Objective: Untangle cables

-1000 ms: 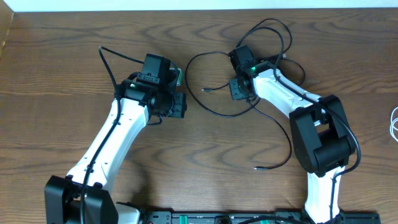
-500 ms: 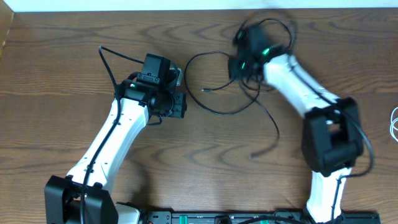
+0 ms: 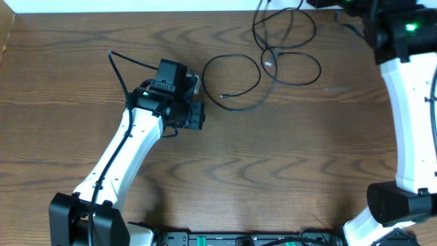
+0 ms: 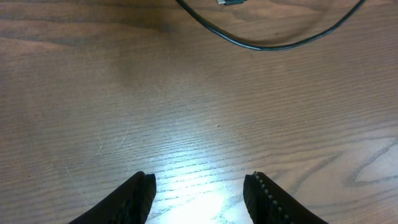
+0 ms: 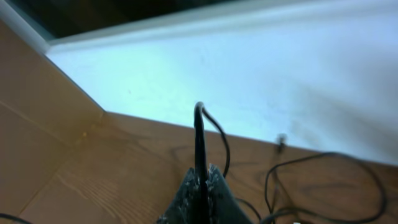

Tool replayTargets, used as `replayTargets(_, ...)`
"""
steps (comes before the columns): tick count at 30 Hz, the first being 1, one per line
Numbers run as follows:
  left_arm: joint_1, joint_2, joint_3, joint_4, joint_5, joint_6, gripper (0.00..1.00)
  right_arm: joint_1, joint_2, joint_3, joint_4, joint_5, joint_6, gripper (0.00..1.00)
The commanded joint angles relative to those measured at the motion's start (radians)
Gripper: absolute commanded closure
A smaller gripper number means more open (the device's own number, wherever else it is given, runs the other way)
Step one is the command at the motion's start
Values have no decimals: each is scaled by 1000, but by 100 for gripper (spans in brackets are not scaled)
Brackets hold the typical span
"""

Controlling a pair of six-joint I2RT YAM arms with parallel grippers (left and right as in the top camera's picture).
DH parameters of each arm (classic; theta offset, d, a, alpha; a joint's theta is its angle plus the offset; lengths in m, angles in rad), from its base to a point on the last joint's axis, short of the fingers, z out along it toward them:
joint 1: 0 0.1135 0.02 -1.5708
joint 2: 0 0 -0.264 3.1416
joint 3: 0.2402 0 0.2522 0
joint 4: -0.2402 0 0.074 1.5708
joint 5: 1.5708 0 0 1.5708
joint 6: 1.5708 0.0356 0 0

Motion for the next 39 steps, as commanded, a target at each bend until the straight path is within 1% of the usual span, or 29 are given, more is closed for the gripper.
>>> replayTargets(1, 3, -20, -5, -3, -10, -9, 49, -48, -43, 76, 3, 5, -27, 99)
replayTargets(5, 3, -20, -5, -3, -10, -8, 49, -108, -77, 121, 2, 69, -27, 99)
replayTargets(11, 3, -20, -5, -3, -10, -8, 48, -225, -122, 126, -14, 134, -7, 99)
replayTargets(18, 3, -20, -5, -3, -10, -9, 48, -408, -169, 126, -36, 270, 97, 99)
replayTargets(23, 3, -20, -5, -3, -10, -9, 49, -534, -187, 126, -63, 312, 175, 99)
replayTargets(27, 3, -20, -5, -3, -10, -9, 49, -581, -181, 126, -141, 357, 239, 99)
replayTargets(30, 3, -20, -5, -3, -10, -9, 49, -585, -180, 126, -167, 367, 243, 99)
replayTargets(32, 3, -20, -5, -3, -10, -9, 49, -585, -180, 126, -152, 348, 250, 99)
replayTargets(33, 3, -20, -5, -3, -10, -9, 49, -585, -180, 126, -133, 308, 253, 99)
replayTargets(36, 3, -20, -5, -3, -10, -9, 49, -585, -180, 126, -18, 47, 228, 99)
replayTargets(37, 3, -20, -5, -3, -10, -9, 49, -585, -180, 126, 44, -58, 227, 99)
replayTargets(39, 3, -20, -5, -3, -10, -9, 49, -585, -180, 126, 126, -131, 256, 99)
